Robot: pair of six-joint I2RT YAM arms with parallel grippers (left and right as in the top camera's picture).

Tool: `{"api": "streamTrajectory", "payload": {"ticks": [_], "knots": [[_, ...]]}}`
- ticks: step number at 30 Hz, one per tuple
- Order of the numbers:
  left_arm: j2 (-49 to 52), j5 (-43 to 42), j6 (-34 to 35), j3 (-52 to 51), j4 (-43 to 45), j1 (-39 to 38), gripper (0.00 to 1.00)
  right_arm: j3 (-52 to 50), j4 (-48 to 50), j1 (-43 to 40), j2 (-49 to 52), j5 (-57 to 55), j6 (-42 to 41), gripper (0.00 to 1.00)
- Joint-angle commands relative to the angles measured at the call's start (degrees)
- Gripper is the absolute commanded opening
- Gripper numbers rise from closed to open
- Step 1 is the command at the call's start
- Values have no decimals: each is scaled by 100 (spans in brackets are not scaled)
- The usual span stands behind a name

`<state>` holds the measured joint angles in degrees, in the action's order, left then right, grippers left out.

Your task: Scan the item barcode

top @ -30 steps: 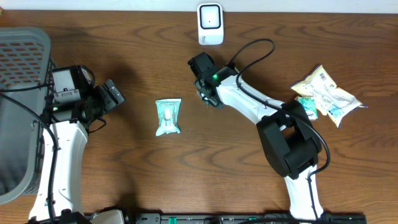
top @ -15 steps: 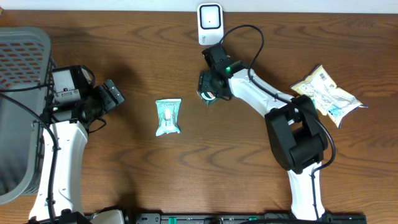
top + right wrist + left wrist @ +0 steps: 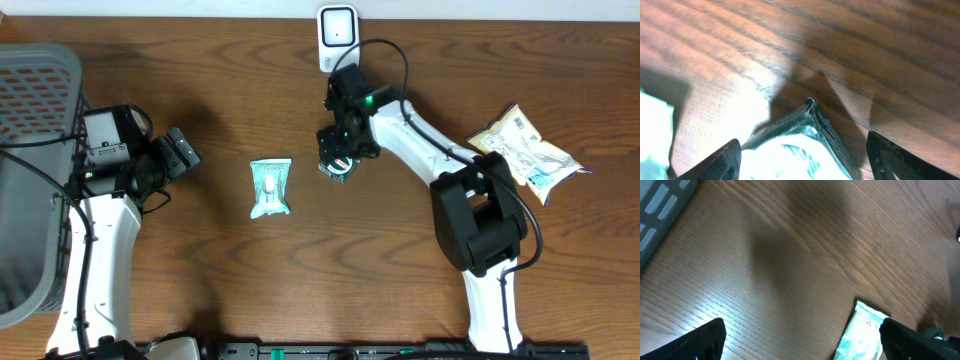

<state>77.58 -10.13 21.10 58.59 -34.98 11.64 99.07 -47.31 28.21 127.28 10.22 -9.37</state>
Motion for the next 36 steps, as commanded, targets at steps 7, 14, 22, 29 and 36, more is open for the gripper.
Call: {"api": "streamTrajectory", "payload": {"ticks": [7,14,22,29,36], "knots": [[2,57,-52,24,-15,24,98,802,-1519,-31,92,125,3519,81],[2,57,-52,24,-15,24,98,645,-1661,111,140,-483,3797,84],[2,57,-52,24,-15,24,98,640,-1523,192,452,-516,3904,92],[2,57,-52,24,-17,24,98,634,-1453,221,507,-516,3982,79],[2,57,-52,24,-15,24,98,612,-1427,221,507,-520,3764,68]]}}
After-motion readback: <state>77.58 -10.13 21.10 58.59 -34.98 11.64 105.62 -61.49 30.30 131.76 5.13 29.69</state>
